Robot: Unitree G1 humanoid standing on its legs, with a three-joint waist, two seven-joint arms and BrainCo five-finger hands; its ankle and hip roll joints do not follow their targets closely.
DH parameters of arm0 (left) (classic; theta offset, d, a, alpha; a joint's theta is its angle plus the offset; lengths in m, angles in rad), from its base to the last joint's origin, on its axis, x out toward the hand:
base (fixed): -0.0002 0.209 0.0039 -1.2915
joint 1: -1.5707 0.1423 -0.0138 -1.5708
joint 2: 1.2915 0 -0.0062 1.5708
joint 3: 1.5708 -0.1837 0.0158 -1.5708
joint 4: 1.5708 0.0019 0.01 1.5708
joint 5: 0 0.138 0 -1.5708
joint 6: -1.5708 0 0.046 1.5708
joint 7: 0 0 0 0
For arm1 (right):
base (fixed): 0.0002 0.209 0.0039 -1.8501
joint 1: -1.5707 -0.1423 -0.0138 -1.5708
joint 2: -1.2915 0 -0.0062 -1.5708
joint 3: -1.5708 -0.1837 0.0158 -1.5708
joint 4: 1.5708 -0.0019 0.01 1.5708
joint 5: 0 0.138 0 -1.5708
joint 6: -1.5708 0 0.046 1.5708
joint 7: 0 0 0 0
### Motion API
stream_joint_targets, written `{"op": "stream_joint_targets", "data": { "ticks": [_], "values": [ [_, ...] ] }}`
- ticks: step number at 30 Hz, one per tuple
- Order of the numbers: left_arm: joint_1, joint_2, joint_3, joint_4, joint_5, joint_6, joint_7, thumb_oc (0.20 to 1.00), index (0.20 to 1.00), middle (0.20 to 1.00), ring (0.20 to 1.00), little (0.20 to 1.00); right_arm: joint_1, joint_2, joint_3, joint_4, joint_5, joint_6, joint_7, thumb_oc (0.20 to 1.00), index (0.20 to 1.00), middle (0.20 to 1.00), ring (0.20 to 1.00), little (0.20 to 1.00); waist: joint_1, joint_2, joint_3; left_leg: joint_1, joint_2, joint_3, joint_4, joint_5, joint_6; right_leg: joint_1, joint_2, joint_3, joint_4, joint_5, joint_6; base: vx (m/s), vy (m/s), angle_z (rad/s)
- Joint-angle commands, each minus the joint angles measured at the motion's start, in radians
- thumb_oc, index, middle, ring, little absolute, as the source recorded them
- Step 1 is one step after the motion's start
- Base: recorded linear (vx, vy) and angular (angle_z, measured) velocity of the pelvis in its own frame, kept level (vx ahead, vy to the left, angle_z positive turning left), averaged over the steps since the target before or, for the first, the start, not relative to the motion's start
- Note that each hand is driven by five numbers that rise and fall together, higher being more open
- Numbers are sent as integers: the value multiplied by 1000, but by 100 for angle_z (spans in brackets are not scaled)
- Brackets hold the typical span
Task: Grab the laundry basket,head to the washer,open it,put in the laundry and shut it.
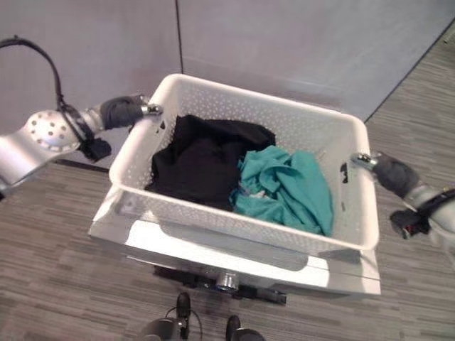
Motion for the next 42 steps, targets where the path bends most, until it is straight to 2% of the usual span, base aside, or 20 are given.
{"op": "stream_joint_targets", "data": {
  "ticks": [1,5,8,10,11,12,13,14,15,20,29,33,42],
  "values": [
    [-33,-41,42,105,-7,-30,10,200,200,200,200,200,-47,-52,24,125,3,-1,-7,200,200,200,200,200,37,58,-16,106,158,-7,50,-119,-71,-120,-59,-25,71,28,72,-4,-13,7],
    [-12,-73,62,110,-11,-31,26,200,200,200,200,200,-129,-49,93,158,-11,-1,-18,200,200,200,200,200,37,60,-12,102,156,-12,54,-122,-70,-121,-62,-26,71,28,71,0,-3,1],
    [-18,-140,67,142,-12,-32,48,200,200,200,200,200,-214,-33,148,239,-28,5,-47,200,200,200,200,200,36,66,-7,94,152,-18,54,-120,-68,-125,-64,-30,74,27,68,0,0,0],
    [-23,-157,65,150,-12,-31,49,200,200,200,200,200,-232,-33,159,252,-29,6,-50,200,200,200,200,200,35,67,-6,92,151,-21,54,-119,-68,-126,-64,-32,74,27,68,0,-7,4],
    [-24,-170,65,159,-12,-31,52,805,805,805,805,805,-247,-31,171,263,-32,8,-53,200,200,200,200,200,34,67,-5,90,150,-23,55,-119,-68,-126,-65,-34,75,26,68,-3,-15,8],
    [-30,-182,65,164,-10,-30,55,1000,1000,1000,1000,1000,-254,-30,172,272,-36,10,-57,200,200,200,200,200,33,68,-3,89,150,-24,55,-119,-68,-127,-65,-34,75,26,67,-8,-13,9],
    [-33,-196,68,169,-10,-30,58,1000,1000,1000,1000,1000,-264,-31,178,280,-37,11,-60,200,200,200,200,200,34,68,-2,87,149,-26,55,-119,-68,-128,-66,-36,76,26,67,-7,-8,5],
    [-36,-214,72,181,-10,-32,65,1000,1000,1000,1000,1000,-277,-30,187,289,-44,13,-67,639,639,639,639,639,33,69,-1,85,149,-28,55,-119,-67,-129,-66,-36,77,26,67,0,0,0],
    [-40,-225,73,191,-11,-30,67,1000,1000,1000,1000,1000,-287,-27,191,297,-46,18,-71,1000,1000,1000,1000,1000,33,70,0,84,149,-28,55,-119,-67,-131,-67,-37,78,26,67,0,0,0],
    [-70,-283,70,234,-15,-32,82,1000,1000,1000,1000,1000,-345,-32,224,318,-49,21,-83,1000,1000,1000,1000,1000,30,72,0,80,146,-33,58,-122,-66,-132,-67,-41,80,23,65,-1,0,1],
    [-87,-332,94,255,-29,-43,108,1000,1000,1000,1000,1000,-385,-42,221,336,-39,22,-100,1000,1000,1000,1000,1000,32,68,-5,82,143,-40,60,-128,-65,-126,-67,-46,82,19,63,0,0,1],
    [-125,-357,129,281,-11,-77,149,1000,1000,1000,1000,1000,-428,-51,216,369,-15,8,-122,1000,1000,1000,1000,1000,31,65,-11,89,142,-40,57,-131,-65,-121,-67,-46,82,18,64,0,1,1],
    [-220,-355,230,325,34,-146,232,1000,1000,1000,1000,1000,-557,-39,203,430,51,-48,-187,1000,1000,1000,1000,1000,19,60,-27,107,141,-31,46,-142,-65,-116,-62,-31,78,13,66,0,0,0]
  ]
}}
